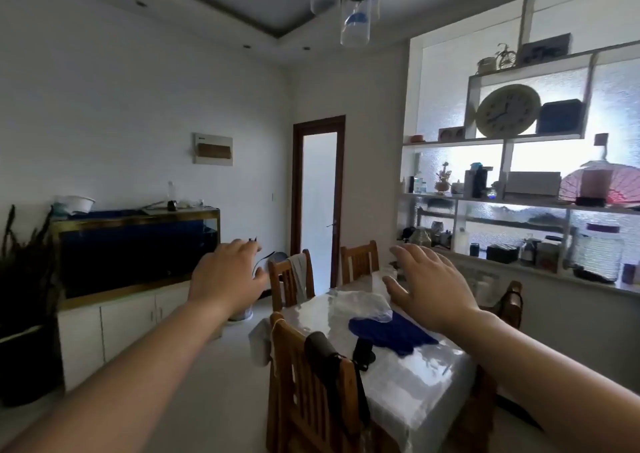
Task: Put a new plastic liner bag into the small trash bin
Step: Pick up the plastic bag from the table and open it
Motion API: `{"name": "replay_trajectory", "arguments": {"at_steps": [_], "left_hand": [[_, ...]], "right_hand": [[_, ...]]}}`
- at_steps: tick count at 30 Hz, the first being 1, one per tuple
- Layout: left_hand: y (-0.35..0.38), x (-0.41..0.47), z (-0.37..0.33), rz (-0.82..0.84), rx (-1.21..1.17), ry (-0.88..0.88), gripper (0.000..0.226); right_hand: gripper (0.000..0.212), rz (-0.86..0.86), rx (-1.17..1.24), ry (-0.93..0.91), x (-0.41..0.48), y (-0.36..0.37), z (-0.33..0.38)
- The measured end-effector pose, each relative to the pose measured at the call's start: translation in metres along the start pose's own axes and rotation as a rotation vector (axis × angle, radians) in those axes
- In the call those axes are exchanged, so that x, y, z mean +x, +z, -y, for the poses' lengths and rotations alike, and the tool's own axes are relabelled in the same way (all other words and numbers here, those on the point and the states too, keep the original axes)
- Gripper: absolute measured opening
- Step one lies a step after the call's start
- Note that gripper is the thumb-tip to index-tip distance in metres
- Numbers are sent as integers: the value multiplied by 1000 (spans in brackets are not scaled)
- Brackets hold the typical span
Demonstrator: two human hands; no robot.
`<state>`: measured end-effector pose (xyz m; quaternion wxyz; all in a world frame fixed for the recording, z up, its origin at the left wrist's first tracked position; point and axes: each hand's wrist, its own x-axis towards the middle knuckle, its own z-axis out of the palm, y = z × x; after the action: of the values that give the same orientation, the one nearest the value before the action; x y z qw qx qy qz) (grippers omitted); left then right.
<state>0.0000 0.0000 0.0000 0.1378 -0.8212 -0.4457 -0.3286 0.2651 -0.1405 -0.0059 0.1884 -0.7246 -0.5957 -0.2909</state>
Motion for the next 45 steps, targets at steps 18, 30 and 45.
{"name": "replay_trajectory", "arguments": {"at_steps": [18, 30, 45], "left_hand": [[108, 117, 161, -15, 144, -135, 44], [186, 213, 254, -8, 270, -249, 47], [298, 315, 373, 5, 182, -242, 45]], "right_hand": [[56, -56, 183, -155, 219, 176, 101], [57, -34, 314, -325, 368, 296, 141], [54, -4, 241, -285, 503, 428, 192]]}}
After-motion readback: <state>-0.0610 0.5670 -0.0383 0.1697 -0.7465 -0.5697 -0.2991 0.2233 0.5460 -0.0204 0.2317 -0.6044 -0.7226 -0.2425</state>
